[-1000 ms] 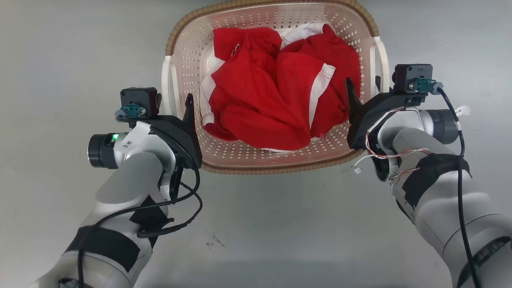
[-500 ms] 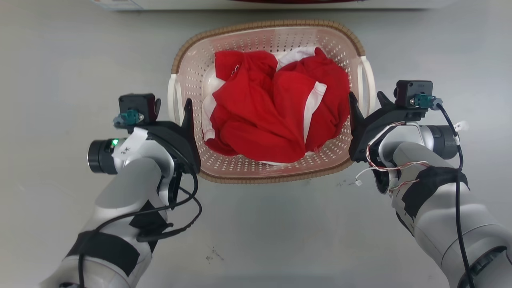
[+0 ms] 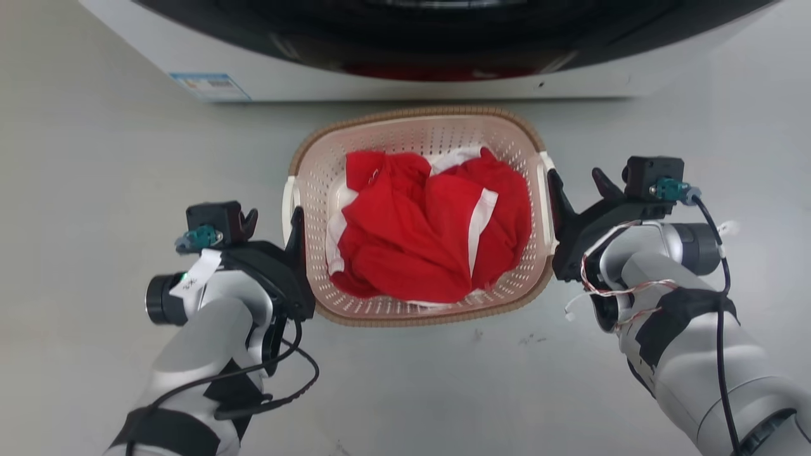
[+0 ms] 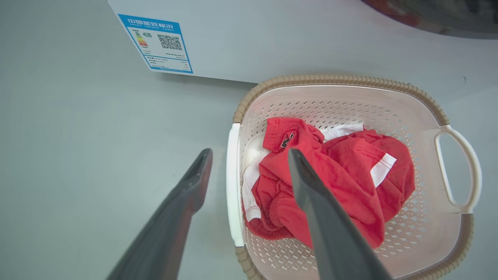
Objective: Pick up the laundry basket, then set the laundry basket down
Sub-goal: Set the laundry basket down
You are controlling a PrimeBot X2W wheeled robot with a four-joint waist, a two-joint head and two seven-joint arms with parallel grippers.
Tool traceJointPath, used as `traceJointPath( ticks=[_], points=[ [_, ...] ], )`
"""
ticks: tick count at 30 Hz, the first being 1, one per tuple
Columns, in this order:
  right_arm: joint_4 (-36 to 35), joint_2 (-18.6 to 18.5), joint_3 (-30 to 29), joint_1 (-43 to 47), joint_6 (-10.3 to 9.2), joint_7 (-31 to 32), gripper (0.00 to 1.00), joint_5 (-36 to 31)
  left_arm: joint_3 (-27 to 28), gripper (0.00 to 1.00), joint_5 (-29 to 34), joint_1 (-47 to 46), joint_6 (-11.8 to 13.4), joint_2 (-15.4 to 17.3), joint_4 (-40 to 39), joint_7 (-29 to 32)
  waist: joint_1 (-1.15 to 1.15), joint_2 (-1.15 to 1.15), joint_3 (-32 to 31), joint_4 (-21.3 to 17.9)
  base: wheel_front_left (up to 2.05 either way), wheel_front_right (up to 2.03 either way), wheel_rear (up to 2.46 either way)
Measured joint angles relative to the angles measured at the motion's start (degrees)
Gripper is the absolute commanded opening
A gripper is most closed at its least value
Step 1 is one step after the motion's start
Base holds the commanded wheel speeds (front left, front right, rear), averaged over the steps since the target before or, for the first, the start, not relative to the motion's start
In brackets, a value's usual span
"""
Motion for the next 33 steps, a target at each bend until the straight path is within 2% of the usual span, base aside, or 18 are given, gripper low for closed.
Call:
traceJointPath(
  ticks=[10,16,25,33],
  points=[
    [-1.36,0.04,-0.89,4.93,1.45,-0.54,1.00,0.00,3.09,1.00,0.51,5.78,1.33,1.98,-4.11,-0.01,0.00,0.00,-7.38,-0.43,0.00,0.00,0.00],
    [-4.27,0.08,-3.86,8.56,1.41,-0.54,1.00,0.00,4.93,1.00,2.56,10.92,2.65,3.69,-8.71,-0.01,0.00,0.00,-12.44,-0.79,0.00,0.00,0.00],
    [-10.12,-0.34,-8.32,15.47,-0.15,-0.54,1.00,-1.58,8.49,1.00,7.44,21.12,4.66,4.57,-18.13,-0.01,0.00,0.00,-20.08,-1.38,0.00,0.00,0.00],
    [-17.41,-1.68,-11.14,23.94,-1.74,-0.53,1.00,-5.82,11.91,1.00,12.54,31.53,5.77,6.37,-27.93,-0.01,-0.01,-0.01,-26.88,-1.57,0.00,0.00,0.00]
  ],
)
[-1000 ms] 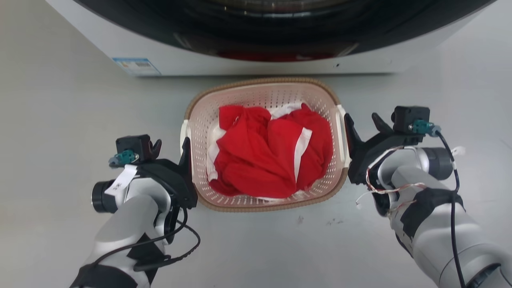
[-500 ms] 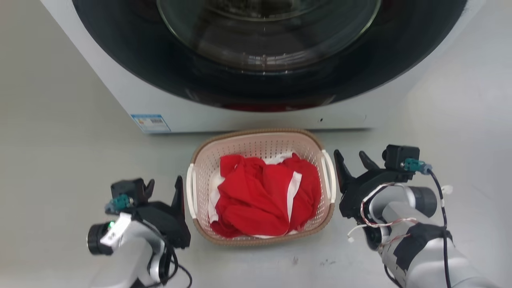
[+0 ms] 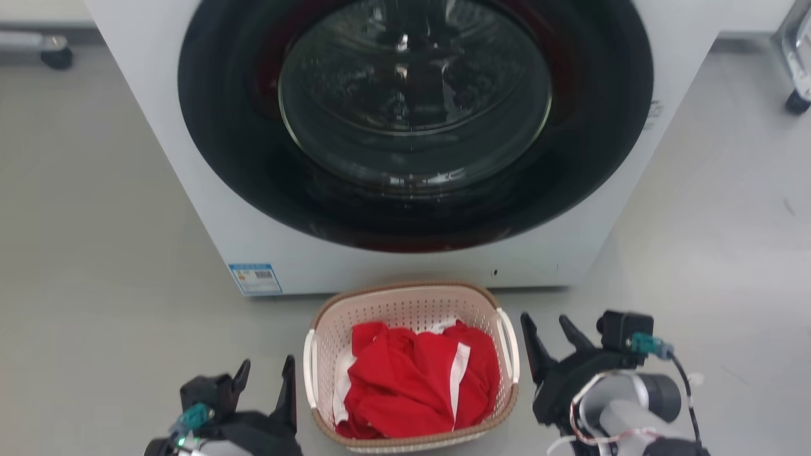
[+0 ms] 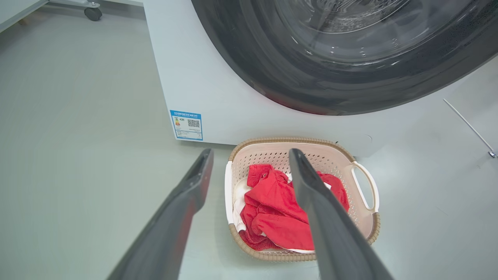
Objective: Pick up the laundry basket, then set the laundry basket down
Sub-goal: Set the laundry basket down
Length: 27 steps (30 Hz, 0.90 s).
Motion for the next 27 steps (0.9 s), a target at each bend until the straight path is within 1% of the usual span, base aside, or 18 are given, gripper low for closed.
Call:
traceJointPath(
  ticks=[4,8,14,16,22,23,27],
  points=[
    [-4.48,-1.02,-1.42,5.16,-1.03,-0.01,1.00,-2.50,2.16,1.00,2.53,5.62,0.41,1.04,-5.34,0.00,0.01,0.00,-3.15,-0.04,0.00,0.00,0.00],
    [-9.59,-1.81,-3.26,10.37,-2.22,0.00,1.00,-4.75,4.44,1.00,4.66,10.96,0.81,1.38,-11.04,0.00,0.00,0.01,-5.84,-0.08,0.00,0.00,0.00],
    [-18.13,-3.08,-7.21,17.28,-3.42,-0.01,1.00,-8.88,7.98,1.00,8.12,18.27,0.88,1.41,-19.12,0.00,0.01,0.01,-8.64,-0.21,0.00,0.00,0.00],
    [-20.92,-3.52,-8.44,19.47,-3.88,-0.01,1.00,-10.51,9.95,1.00,9.72,20.28,0.88,0.96,-21.24,0.00,0.01,0.01,-9.29,-0.26,0.00,0.00,0.00],
    [-29.22,-4.47,-12.03,25.27,-4.34,-0.01,1.00,-14.96,14.91,1.00,13.84,25.08,0.88,-0.26,-27.37,0.00,0.01,0.01,-10.58,-0.34,0.00,0.00,0.00],
    [-31.60,-4.57,-13.27,26.86,-4.41,-0.01,1.00,-16.64,15.93,1.00,15.00,26.29,0.88,-0.80,-29.24,0.00,0.01,0.00,-10.69,-0.35,0.00,0.00,0.00],
    [-35.45,-4.71,-15.69,29.19,-4.42,-0.01,1.00,-19.26,17.10,1.00,17.70,27.68,0.88,-1.27,-32.10,0.00,0.02,0.01,-10.73,-0.36,0.00,0.00,0.00]
  ],
)
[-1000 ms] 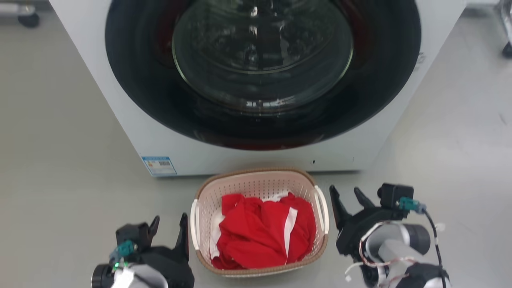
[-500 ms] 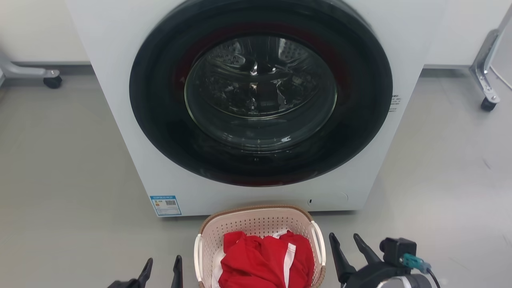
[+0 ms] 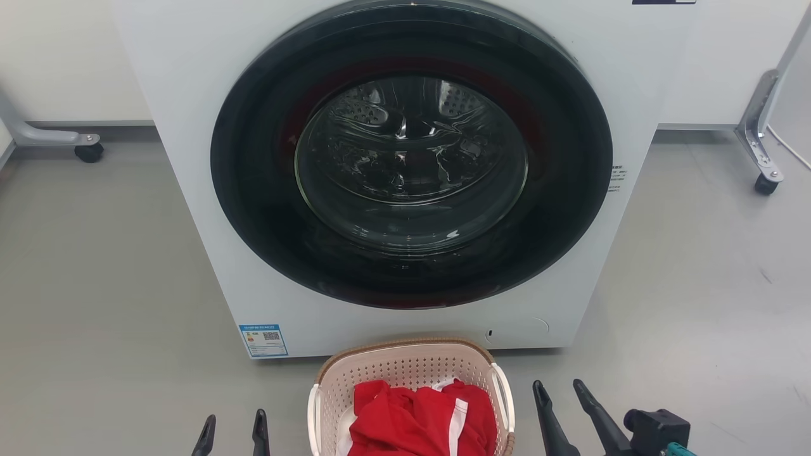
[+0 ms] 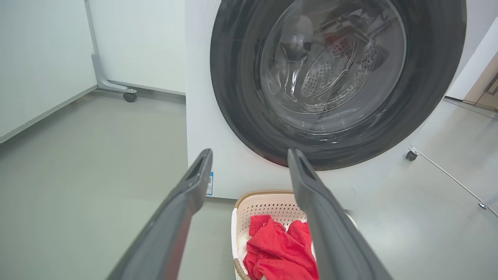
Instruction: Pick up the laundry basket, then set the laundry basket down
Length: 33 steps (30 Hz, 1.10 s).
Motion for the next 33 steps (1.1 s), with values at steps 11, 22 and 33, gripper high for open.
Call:
traceJointPath(
  ticks=[11,22,33],
  points=[
    [-6.45,1.51,-9.17,6.83,-0.15,-0.01,1.00,-7.99,2.29,1.00,4.44,2.36,0.00,-1.16,-4.61,-0.01,0.00,0.00,-0.05,-0.16,0.00,0.00,0.00],
    [-10.58,3.41,-13.34,9.38,-0.15,-0.25,1.00,-13.66,2.74,1.00,7.00,3.08,0.00,-1.66,-6.23,-0.01,0.00,0.00,0.20,-0.45,0.00,0.00,0.00],
    [-12.67,4.41,-14.91,10.38,-0.15,-0.25,1.00,-16.99,2.82,1.00,7.61,3.14,0.00,-1.98,-6.45,-0.01,0.00,0.00,0.33,-0.49,0.00,0.00,0.00]
  ],
)
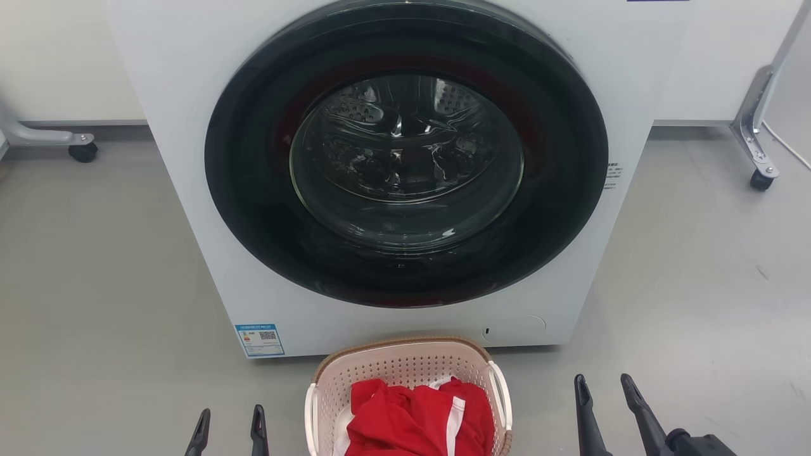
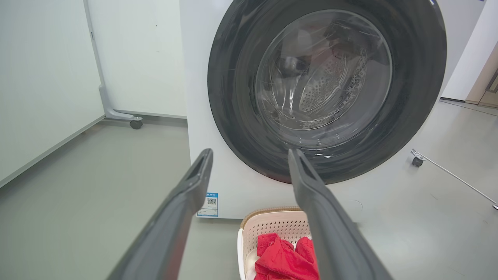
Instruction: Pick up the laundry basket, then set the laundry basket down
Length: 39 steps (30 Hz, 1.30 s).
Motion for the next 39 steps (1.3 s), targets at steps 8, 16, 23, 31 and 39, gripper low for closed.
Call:
traceJointPath(
  ticks=[8,16,23,31,39],
  points=[
    [-0.74,0.43,-0.45,1.02,0.00,0.00,1.00,-1.51,0.11,1.00,0.44,0.03,0.00,-0.16,-0.01,0.00,0.00,0.00,-0.11,0.16,0.00,0.00,0.00],
    [-1.21,0.85,-0.71,1.09,-0.01,0.00,1.00,-2.50,0.37,1.00,0.85,0.10,0.00,-0.42,0.00,0.00,0.00,0.00,-0.43,0.31,0.00,0.00,0.00],
    [2.19,1.12,-0.46,2.83,0.01,0.43,0.00,-2.44,0.12,0.00,0.86,0.72,-0.07,-0.67,3.31,0.11,0.00,0.00,-0.47,0.32,0.00,0.00,0.00],
    [2.59,1.29,-2.33,3.08,0.82,1.53,0.00,1.89,1.10,0.00,-3.07,0.90,-1.14,-0.82,4.01,1.59,0.00,0.00,-0.38,0.28,0.00,0.00,0.00],
    [3.04,1.47,-4.49,2.82,2.10,3.48,0.00,8.62,2.41,0.00,-10.14,-0.09,-2.15,-1.03,4.91,3.34,0.00,0.00,-0.29,0.25,0.00,0.00,0.00]
  ],
)
